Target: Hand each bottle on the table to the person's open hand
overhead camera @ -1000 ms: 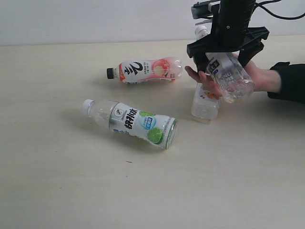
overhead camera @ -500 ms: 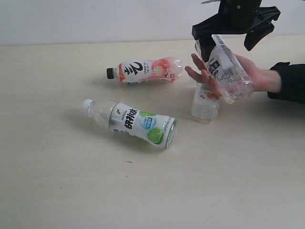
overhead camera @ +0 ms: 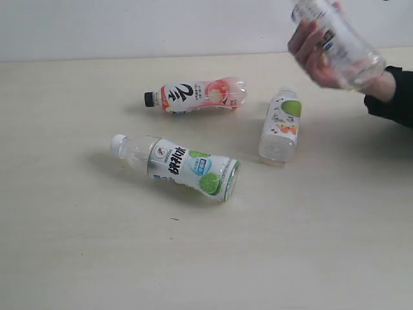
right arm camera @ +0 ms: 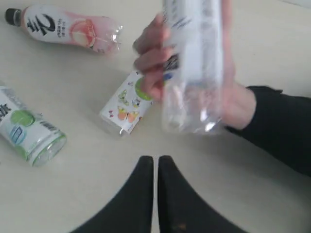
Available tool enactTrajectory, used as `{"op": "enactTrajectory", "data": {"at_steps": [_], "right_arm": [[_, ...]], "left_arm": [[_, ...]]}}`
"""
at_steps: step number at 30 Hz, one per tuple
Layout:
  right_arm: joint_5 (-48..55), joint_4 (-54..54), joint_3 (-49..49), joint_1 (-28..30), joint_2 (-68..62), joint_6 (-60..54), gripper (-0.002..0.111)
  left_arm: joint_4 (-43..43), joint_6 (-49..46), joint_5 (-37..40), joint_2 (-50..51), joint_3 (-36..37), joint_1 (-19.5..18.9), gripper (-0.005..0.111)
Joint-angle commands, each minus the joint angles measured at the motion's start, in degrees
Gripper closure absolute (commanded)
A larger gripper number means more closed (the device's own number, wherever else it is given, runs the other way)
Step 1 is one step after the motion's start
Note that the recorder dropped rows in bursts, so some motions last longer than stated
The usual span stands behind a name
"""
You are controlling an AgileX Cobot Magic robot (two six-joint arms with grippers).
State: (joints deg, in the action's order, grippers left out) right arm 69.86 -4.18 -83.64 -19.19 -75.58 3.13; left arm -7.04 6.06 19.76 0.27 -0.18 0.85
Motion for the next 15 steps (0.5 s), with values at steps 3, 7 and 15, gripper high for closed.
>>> {"op": "enactTrajectory", "data": {"at_steps": [3,7,15], "right_arm": [[-10.37,4.65,21.26,0.20,32.35,-6.57,0.108],[-11.06,0.46,31.13,0.20,47.64,-5.97,0.108],[-15.11,-9.00,44.72,0.20,61.16,-1.87,0.108]], "left_arm": [[-0.19,0.19,-0.38,-0.27,0.18,-0.12,0.104],[-0.19,0.19,-0.38,-0.27,0.18,-0.12,0.104],[-0.19,0.19,-0.38,-0.27,0.18,-0.12,0.104]]}}
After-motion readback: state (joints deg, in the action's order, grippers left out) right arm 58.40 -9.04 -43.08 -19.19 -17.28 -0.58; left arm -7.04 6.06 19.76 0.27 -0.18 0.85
